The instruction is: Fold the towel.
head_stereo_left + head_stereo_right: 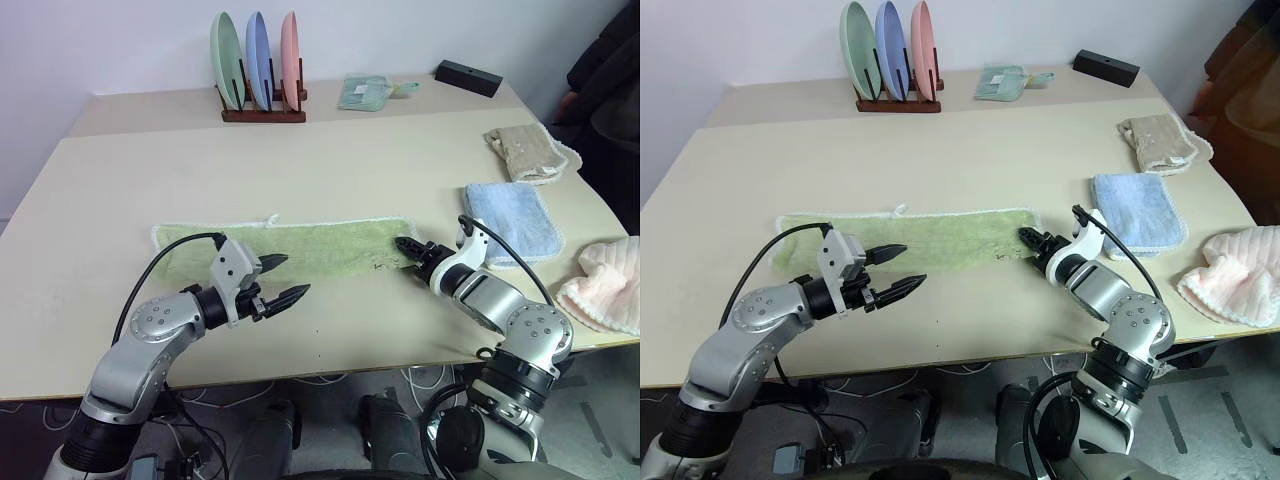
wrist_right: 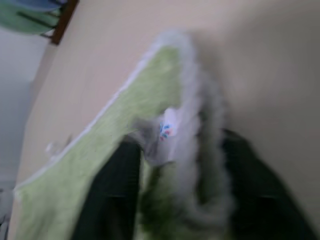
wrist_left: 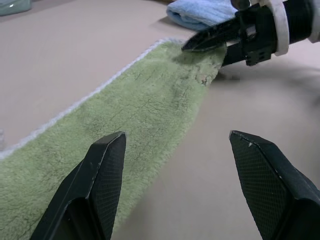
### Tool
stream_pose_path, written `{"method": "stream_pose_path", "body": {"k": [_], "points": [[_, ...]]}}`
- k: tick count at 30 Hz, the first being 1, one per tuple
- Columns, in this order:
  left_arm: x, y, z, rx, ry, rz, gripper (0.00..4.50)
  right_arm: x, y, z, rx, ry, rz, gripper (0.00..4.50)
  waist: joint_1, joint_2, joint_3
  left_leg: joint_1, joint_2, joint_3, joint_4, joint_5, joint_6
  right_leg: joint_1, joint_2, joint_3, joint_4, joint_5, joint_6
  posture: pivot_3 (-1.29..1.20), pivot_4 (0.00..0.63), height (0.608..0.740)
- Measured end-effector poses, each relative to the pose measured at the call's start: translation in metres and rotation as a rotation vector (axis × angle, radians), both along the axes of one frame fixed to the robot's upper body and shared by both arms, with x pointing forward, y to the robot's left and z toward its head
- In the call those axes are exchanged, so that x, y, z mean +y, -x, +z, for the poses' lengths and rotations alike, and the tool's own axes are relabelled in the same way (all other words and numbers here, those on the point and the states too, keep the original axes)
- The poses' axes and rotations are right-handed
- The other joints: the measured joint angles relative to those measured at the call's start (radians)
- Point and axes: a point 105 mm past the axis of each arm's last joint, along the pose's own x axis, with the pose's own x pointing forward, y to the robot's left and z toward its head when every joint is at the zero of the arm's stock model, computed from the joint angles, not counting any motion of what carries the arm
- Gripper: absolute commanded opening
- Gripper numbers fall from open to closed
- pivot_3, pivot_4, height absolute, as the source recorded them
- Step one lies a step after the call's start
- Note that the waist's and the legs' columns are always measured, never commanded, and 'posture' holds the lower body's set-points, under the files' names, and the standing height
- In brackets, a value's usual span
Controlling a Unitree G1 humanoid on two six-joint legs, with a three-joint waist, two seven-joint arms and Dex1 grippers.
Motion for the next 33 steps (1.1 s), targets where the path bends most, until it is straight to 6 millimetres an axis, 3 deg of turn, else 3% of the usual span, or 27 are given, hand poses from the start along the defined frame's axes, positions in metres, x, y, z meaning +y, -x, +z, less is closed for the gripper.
{"method": "stream_pose_path", "body": {"k": [1,3,7,11,14,16,18,21,23,29,31,33], "points": [[0.000,0.001,-0.002,0.004,-0.003,0.004,3.34,-0.001,0.000,0.003,-0.013,-0.004,-0.003,0.03,-0.001,0.000,0.000,0.000,0.000,0.000,0.000,0.000,0.000,0.000,0.000,0.000,0.000,0.000,0.000,0.00,0.150,0.737],[0.000,0.002,-0.004,0.011,-0.002,0.006,3.34,-0.005,-0.001,0.007,-0.023,0.004,-0.010,0.03,0.001,0.000,0.000,0.000,0.000,0.000,0.000,0.000,0.000,0.000,0.000,0.000,0.000,0.000,0.000,0.00,0.150,0.737],[0.000,0.002,-0.006,0.014,-0.002,0.010,3.34,-0.032,-0.001,0.020,-0.053,0.084,-0.044,0.03,0.003,0.000,0.000,0.000,0.000,0.000,0.000,0.000,0.000,0.000,0.000,0.000,-0.001,0.000,0.000,0.00,0.150,0.737],[-0.001,-0.003,-0.002,-0.003,0.003,0.014,3.34,-0.073,0.001,0.061,-0.158,0.330,-0.026,0.03,0.001,0.002,0.001,-0.001,-0.001,0.001,0.000,0.000,0.001,0.001,0.000,0.000,-0.001,0.000,0.000,0.00,0.150,0.737],[-0.001,-0.008,-0.002,-0.008,0.002,0.024,3.34,-0.083,0.000,0.088,-0.240,0.560,0.067,0.03,-0.005,0.002,0.001,0.000,0.000,0.002,0.000,-0.001,0.001,0.001,0.000,-0.001,-0.002,0.000,0.001,0.00,0.150,0.737],[-0.001,-0.011,0.001,-0.024,0.003,0.026,3.34,-0.069,-0.002,0.094,-0.288,0.700,0.185,0.03,-0.010,0.002,0.001,0.000,0.001,0.003,-0.001,-0.001,0.002,0.001,0.001,-0.001,-0.003,0.000,0.001,0.00,0.150,0.737],[-0.002,-0.013,0.002,-0.033,0.003,0.028,3.34,-0.039,-0.002,0.095,-0.357,0.757,0.339,0.03,-0.016,0.002,0.001,0.000,0.001,0.002,-0.001,-0.001,0.002,0.001,0.002,-0.001,-0.003,0.000,0.001,0.00,0.150,0.737],[-0.001,-0.014,0.002,-0.036,0.000,0.039,3.34,0.014,0.005,0.081,-0.436,0.844,0.602,0.03,-0.016,0.002,0.001,-0.001,0.001,0.001,0.000,-0.001,0.002,0.001,0.001,-0.001,-0.005,0.000,0.001,0.00,0.150,0.737],[-0.002,-0.014,0.002,-0.038,0.006,0.043,3.34,0.037,0.012,0.067,-0.455,0.878,0.723,0.03,-0.009,0.001,0.001,-0.002,0.001,0.001,0.000,-0.001,0.002,0.001,0.001,-0.001,-0.007,0.000,0.001,0.00,0.150,0.737],[0.000,-0.014,0.000,-0.037,0.005,0.071,3.34,0.080,0.010,0.030,-0.466,0.895,0.846,0.03,0.005,0.000,0.001,-0.004,0.000,0.000,0.001,-0.001,0.002,0.001,0.000,-0.001,-0.010,0.002,0.003,0.00,0.150,0.737],[-0.002,-0.014,0.001,-0.043,0.008,0.072,3.34,0.082,0.009,0.021,-0.450,0.911,0.856,0.03,0.007,0.000,0.001,-0.004,0.000,0.000,0.001,-0.001,0.002,0.001,0.000,-0.001,-0.010,0.002,0.003,0.00,0.150,0.737],[-0.001,-0.013,0.002,-0.044,0.008,0.077,3.34,0.079,0.006,0.023,-0.456,0.929,0.838,0.68,0.006,0.000,0.001,-0.004,0.000,0.000,0.001,-0.001,0.002,0.001,0.000,-0.001,-0.011,0.002,0.003,0.00,0.150,0.737]]}}
